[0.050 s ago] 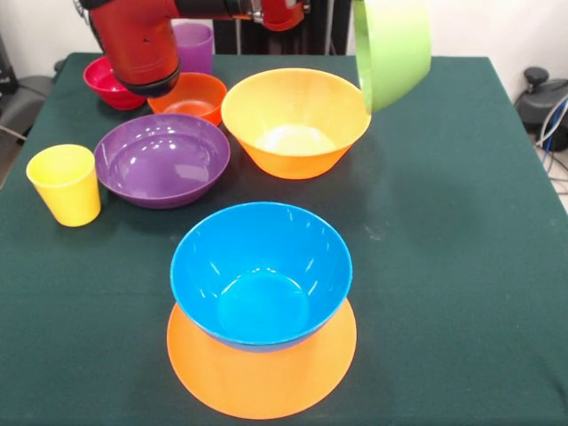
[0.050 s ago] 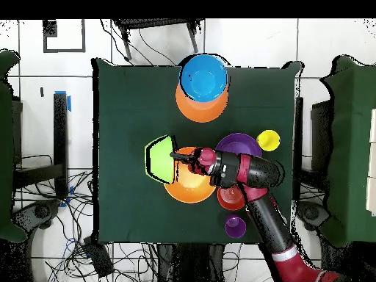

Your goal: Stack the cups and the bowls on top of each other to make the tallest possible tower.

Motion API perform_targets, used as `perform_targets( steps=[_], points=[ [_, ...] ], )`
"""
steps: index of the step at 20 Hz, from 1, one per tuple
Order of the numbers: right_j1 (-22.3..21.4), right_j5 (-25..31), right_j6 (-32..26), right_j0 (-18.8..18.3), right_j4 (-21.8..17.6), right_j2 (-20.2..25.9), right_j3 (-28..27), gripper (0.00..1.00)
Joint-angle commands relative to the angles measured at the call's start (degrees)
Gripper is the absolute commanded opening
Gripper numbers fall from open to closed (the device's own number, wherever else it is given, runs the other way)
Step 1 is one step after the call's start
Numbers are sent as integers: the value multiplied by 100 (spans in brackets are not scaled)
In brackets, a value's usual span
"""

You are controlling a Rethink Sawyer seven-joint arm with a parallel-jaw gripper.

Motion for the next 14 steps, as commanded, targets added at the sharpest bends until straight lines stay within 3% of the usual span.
perform_targets(
  steps=[1,9,14],
  points=[
    [62,690,-1620,279,385,-469,-1021,0],
    [-64,781,-1560,186,405,-487,-934,0],
    [58,937,-1742,224,499,-571,-1147,0]
  ],
)
